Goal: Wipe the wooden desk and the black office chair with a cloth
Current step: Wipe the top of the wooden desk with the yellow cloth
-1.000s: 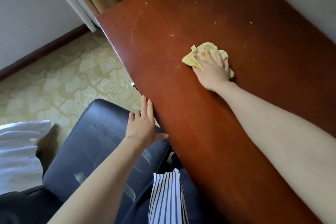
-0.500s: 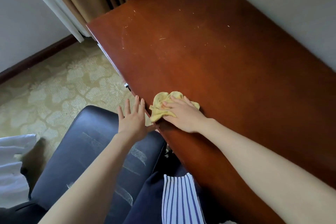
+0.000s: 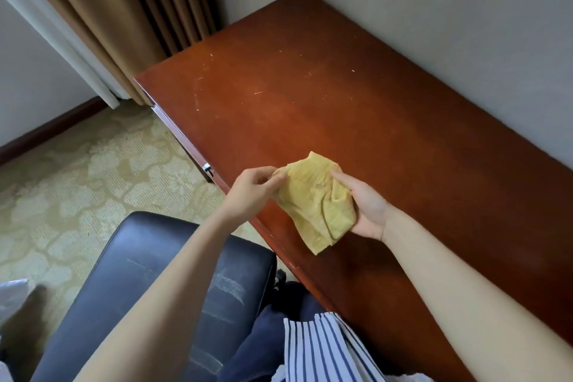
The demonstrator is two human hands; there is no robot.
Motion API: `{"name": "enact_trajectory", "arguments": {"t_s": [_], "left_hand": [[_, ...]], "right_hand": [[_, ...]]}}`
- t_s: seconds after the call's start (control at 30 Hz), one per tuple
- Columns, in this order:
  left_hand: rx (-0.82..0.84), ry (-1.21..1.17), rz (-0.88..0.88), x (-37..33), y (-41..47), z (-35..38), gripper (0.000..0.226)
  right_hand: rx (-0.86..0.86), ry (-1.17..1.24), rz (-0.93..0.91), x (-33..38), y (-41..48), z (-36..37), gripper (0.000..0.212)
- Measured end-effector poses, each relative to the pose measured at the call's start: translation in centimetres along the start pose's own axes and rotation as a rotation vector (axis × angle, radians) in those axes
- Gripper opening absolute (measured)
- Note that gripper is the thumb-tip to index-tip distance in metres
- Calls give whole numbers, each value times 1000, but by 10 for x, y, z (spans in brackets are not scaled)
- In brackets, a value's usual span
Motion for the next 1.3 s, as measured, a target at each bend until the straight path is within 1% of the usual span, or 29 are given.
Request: {"name": "enact_trajectory", "arguments": {"t_s": [0.13,0.2,0.3,0.37,0.47,0.57,0.63,0.7,0.8,0.83,0.9,0.97,1.03,1.07,1.17,1.23,1.3], "left_hand": [[-20,88,10,-8,7,2,22],[-14,45,-6,-12,9,6,23],[33,-43,12,-23,13,12,25],[67,-31,70,-33,17,14,26],[83,63,178,-46,26,17,26],[91,149,258,-54,31,20,22],[81,199,316,-58,32,19,20],[77,271,386,-62,34,19,20],[67,374,490,-71,34,17,20],[67,400,525,-74,34,17,20],[87,465,581,-82,33,17,21],[116,534,617,-89,33,18,23],[138,577,627,-95,33,15,24],[137,586,625,-98,33,14,24],[108,610,631,-107,35,5,22],[87,615,646,-113,35,-2,19],[53,594,670,-119,34,-8,17]], "right_hand": [[-117,55,-78,-9,-3,-12,43],[-184,70,-163,-13,-4,-16,38],[-371,-39,-291,-16,-8,-25,28],[-434,-99,-337,-14,-10,-31,25],[-446,-237,-421,-5,-18,-35,25],[-429,-400,-489,3,-25,-37,32],[-430,-429,-540,6,-29,-40,32],[-440,-437,-571,12,-33,-40,28],[-500,-478,-594,19,-32,-35,16],[-534,-493,-602,21,-31,-33,15],[-609,-580,-614,26,-29,-27,20],[-694,-760,-625,30,-27,-19,28],[-778,-927,-680,32,-27,-11,35],[-797,-969,-722,32,-28,-7,39],[-786,-1016,-861,27,-33,9,49],[-814,-1075,-933,21,-33,18,45],[-882,-1121,-957,14,-30,24,32]]}}
Point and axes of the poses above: each hand's wrist, its own y-axis towards the middle knuckle, its own z-axis out of the palm, x = y × z, the point moved 1 cm from there along y, towards the middle knuckle, and after that the axes turned 10 degrees about z, right-handed, at the moved point
